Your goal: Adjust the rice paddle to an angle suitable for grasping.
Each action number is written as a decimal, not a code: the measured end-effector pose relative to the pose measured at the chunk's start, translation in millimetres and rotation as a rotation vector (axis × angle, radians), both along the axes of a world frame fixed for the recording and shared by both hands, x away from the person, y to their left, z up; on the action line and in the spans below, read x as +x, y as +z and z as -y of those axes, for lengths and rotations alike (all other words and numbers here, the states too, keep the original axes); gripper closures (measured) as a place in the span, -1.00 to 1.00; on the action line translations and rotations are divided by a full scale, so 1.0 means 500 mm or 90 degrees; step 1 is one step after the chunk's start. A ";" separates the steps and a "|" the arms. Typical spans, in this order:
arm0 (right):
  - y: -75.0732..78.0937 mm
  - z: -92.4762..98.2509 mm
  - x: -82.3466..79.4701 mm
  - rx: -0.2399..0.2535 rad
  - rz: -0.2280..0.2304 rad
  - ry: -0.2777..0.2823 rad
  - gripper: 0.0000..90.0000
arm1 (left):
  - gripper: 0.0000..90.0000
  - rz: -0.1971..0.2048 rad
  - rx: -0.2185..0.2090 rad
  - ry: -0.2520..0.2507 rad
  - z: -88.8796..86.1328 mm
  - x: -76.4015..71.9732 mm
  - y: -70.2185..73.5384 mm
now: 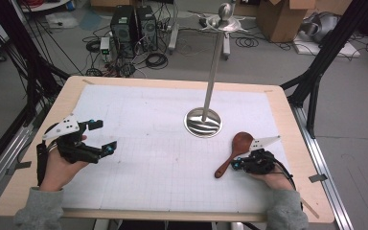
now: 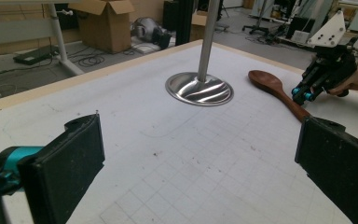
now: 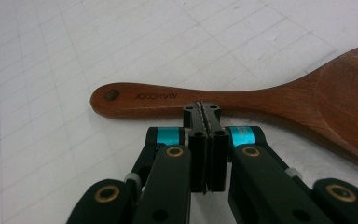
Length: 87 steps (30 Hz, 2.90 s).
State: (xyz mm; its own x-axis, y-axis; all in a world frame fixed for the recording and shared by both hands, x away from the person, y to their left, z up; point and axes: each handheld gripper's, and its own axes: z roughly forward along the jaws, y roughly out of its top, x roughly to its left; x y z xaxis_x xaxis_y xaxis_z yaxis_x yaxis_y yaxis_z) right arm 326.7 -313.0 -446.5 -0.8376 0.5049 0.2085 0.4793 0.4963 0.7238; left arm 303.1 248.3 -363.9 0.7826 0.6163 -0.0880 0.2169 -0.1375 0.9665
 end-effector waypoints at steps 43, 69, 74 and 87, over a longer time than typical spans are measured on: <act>0.061 -0.021 0.107 0.014 0.109 -0.204 1.00 | -0.96 -0.027 0.027 0.049 -0.062 -0.062 -0.025; 0.023 -0.046 0.146 -0.075 0.087 -0.215 1.00 | -0.96 -0.041 0.037 0.048 -0.062 -0.068 -0.040; 0.023 -0.057 0.149 -0.096 0.093 -0.210 1.00 | -0.96 -0.041 0.038 0.049 -0.064 -0.072 -0.041; 0.015 -0.063 0.154 -0.135 0.102 -0.218 1.00 | -0.96 -0.041 0.040 0.054 -0.068 -0.074 -0.041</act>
State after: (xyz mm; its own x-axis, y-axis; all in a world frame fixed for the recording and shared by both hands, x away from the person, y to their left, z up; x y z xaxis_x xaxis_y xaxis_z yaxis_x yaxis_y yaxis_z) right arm 403.8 -281.6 -439.1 -0.6273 0.7772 -0.0485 0.5326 0.4737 0.7014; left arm 265.9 282.2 -384.6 0.7215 0.6858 -0.0959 0.2923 -0.1761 0.9400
